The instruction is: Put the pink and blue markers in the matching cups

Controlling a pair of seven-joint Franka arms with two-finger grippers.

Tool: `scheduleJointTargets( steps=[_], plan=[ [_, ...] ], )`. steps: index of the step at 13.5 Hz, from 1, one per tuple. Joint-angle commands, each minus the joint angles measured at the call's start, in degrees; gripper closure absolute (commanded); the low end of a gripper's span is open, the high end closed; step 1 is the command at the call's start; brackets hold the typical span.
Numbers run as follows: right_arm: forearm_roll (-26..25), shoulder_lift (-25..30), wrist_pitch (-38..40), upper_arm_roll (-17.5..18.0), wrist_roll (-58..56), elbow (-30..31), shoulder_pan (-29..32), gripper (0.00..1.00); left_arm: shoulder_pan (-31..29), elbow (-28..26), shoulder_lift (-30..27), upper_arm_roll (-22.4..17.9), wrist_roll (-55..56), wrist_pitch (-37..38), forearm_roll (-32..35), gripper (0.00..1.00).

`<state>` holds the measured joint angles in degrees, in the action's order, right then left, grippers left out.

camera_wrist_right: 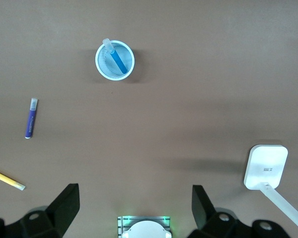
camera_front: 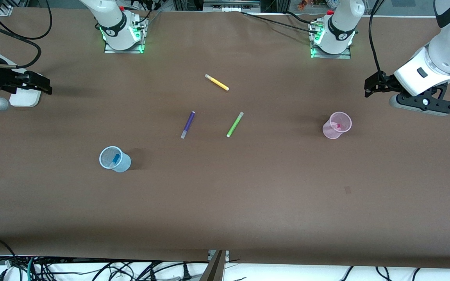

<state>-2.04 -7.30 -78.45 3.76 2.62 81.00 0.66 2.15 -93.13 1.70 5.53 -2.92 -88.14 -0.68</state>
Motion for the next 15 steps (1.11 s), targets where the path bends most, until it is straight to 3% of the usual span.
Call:
scheduleJointTargets(
  steps=[1, 15],
  plan=[
    [-0.1, 0.0, -0.3, 0.2, -0.2, -0.2, 0.4, 0.0, -0.2, 0.8, 0.5, 0.2, -1.4, 0.1, 0.8, 0.0],
    [0.0, 0.0, -0.3, 0.2, -0.2, -0.2, 0.4, 0.0, -0.2, 0.8, 0.7, 0.2, -0.8, 0.1, 0.8, 0.0]
  ],
)
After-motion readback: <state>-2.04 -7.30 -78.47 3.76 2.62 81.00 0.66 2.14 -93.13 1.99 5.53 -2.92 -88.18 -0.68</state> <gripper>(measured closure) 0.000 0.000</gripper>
